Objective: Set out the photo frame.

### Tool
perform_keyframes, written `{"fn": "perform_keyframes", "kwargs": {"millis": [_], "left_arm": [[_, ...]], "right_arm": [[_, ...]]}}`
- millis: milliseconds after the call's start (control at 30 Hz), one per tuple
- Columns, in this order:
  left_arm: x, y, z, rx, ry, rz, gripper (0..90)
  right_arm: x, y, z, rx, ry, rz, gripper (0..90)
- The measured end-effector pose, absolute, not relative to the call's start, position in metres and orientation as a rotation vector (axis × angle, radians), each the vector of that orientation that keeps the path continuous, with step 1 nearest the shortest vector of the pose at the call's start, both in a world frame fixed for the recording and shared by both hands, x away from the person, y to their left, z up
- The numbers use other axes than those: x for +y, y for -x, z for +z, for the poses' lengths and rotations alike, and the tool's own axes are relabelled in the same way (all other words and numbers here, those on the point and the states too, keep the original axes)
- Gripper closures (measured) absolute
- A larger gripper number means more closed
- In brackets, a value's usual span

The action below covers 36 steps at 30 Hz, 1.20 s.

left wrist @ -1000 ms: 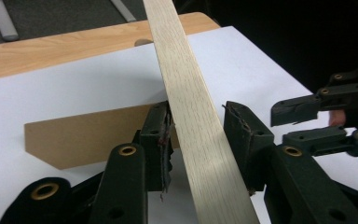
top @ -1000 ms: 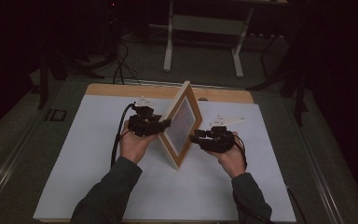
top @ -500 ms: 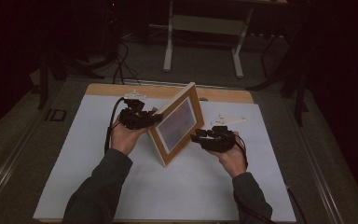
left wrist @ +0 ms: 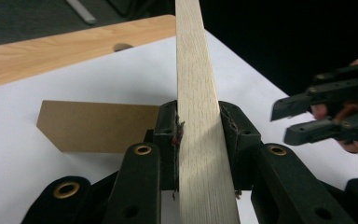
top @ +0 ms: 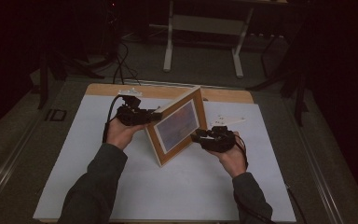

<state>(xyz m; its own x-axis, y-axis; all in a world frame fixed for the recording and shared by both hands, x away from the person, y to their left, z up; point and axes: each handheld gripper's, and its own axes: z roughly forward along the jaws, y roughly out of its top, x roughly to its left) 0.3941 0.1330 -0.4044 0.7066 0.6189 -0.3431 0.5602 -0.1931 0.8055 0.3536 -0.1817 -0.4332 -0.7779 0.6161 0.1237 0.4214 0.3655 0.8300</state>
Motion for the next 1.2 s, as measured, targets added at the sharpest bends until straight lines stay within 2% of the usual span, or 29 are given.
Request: {"fn": "perform_keyframes", "kwargs": {"millis": [333,700,800,1033,1200], "left_arm": [[0.129,-0.391,-0.404,0.888,-1.873,0.096,71.9],[0.132,-0.367,-0.409,0.908,-1.823,0.167,53.6],[0.132,-0.36,-0.415,0.924,-1.819,0.19,51.7],[0.131,-0.345,-0.428,0.956,-1.773,0.277,55.4],[0.13,-0.338,-0.434,0.979,-1.753,0.346,62.2]], "right_arm": [[-0.184,-0.356,-0.432,2.407,-0.944,1.383,64.0],[-0.195,-0.367,-0.44,2.347,-1.035,1.375,56.7],[-0.197,-0.37,-0.439,2.335,-1.043,1.359,55.4],[-0.199,-0.377,-0.437,2.321,-1.056,1.319,53.8],[-0.2,-0.382,-0.434,2.305,-1.049,1.278,53.2]]}}
